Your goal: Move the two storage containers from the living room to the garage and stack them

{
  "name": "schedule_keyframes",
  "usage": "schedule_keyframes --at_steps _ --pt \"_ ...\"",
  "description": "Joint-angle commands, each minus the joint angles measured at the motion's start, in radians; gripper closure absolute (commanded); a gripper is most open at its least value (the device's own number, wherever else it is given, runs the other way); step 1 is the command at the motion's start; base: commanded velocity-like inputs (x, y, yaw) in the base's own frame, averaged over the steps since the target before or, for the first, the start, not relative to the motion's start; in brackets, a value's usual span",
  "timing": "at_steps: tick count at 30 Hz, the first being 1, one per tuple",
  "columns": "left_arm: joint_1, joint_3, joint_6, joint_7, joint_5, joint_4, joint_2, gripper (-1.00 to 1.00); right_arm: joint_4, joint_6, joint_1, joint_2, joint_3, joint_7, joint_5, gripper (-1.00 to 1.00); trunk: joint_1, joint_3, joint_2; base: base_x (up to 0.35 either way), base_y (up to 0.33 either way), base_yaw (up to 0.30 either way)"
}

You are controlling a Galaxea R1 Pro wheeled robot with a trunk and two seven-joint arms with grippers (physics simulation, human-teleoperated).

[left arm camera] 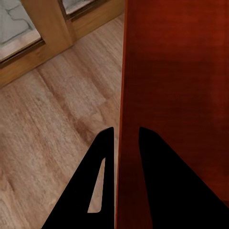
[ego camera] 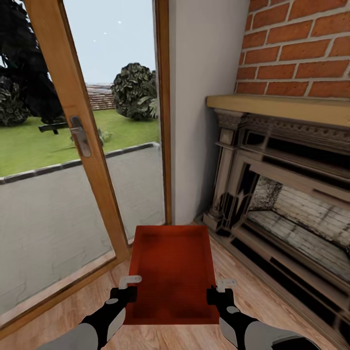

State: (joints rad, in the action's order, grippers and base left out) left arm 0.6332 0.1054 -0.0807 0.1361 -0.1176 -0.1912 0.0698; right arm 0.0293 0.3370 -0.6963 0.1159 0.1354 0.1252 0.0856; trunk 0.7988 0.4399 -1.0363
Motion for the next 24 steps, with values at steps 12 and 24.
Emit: schedule_keyframes --at_steps 12,24 --pt "0.001 -0.004 -0.004 0.022 -0.008 0.003 -0.014 1.0 0.001 0.01 -0.002 -0.004 -0.008 0.007 0.028 1.0 0.0 -0.019 -0.001 0.0 0.0 0.0" --pt "0.0 -0.004 -0.004 0.022 -0.008 0.003 -0.015 1.0 0.001 0.01 -0.002 -0.004 -0.008 0.007 0.028 1.0 0.0 -0.038 -0.001 0.0 0.0 0.0"
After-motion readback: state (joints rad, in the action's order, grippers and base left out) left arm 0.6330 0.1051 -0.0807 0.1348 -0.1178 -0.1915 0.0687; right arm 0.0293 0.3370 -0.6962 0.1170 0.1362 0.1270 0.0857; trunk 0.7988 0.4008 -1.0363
